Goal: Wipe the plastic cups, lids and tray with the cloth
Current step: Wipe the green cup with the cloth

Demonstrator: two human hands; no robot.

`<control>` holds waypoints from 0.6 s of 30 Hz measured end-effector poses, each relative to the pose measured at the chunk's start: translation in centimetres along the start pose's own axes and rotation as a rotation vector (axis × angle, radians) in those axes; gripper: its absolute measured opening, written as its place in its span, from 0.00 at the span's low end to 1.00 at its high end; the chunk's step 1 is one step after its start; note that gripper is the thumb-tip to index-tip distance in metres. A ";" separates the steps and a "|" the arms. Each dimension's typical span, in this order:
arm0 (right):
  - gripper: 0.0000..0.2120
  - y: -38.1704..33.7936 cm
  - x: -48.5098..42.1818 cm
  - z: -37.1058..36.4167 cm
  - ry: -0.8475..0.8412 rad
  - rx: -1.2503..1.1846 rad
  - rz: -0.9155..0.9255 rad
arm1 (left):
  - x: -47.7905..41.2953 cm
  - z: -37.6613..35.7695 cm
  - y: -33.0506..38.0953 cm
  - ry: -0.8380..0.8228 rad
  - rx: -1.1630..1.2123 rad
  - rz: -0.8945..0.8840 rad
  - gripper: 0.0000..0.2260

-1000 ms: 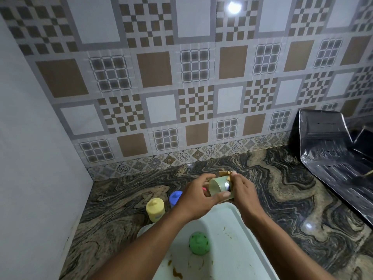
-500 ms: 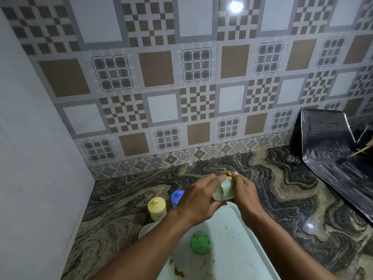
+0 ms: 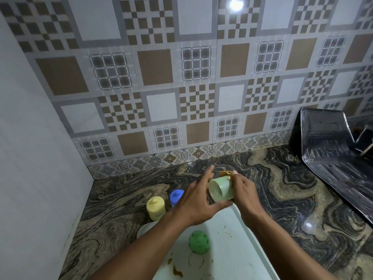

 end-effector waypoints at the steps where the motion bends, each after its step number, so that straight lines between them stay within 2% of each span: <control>1: 0.20 0.2 -0.1 0.0 0.004 0.016 -0.001 | 0.0 -0.1 -0.1 0.018 0.072 0.060 0.40; 2: 0.21 0.3 -0.1 0.0 0.015 0.027 -0.004 | 0.1 -0.1 0.3 0.026 0.087 0.060 0.35; 4: 0.22 0.5 -0.1 0.0 0.035 0.046 -0.010 | 0.3 -0.1 1.1 0.055 -0.054 -0.076 0.29; 6: 0.23 0.5 0.0 -0.1 0.032 0.049 -0.013 | 0.4 -0.2 1.3 0.043 -0.211 -0.255 0.33; 7: 0.23 0.4 0.2 -0.1 0.031 0.051 -0.002 | 0.5 -0.3 0.8 0.050 -0.231 -0.274 0.35; 9: 0.22 0.1 0.3 -0.1 0.021 0.055 0.025 | 0.5 -0.2 0.3 0.036 -0.123 -0.110 0.42; 11: 0.22 0.3 0.3 -0.2 0.022 0.059 0.022 | 0.7 -0.2 0.0 0.052 0.023 0.017 0.38; 13: 0.24 0.4 0.3 -0.2 0.039 0.065 0.018 | 0.6 -0.3 0.5 0.064 -0.028 -0.030 0.31; 16: 0.26 0.1 0.5 -0.4 0.023 0.054 0.024 | 0.6 -0.4 0.7 0.055 -0.198 -0.222 0.34; 18: 0.23 -0.4 0.7 -0.4 0.018 0.046 0.040 | 0.5 -0.1 0.1 0.050 -0.132 -0.107 0.39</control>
Point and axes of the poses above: each hand's wrist, its own x-axis away from the middle knuckle, its own z-axis out of the back of the hand, y = z × x, the point moved 5 cm from there along -x, towards the middle knuckle, and after that the axes turned 3 degrees about -z, right-handed, at the moved point
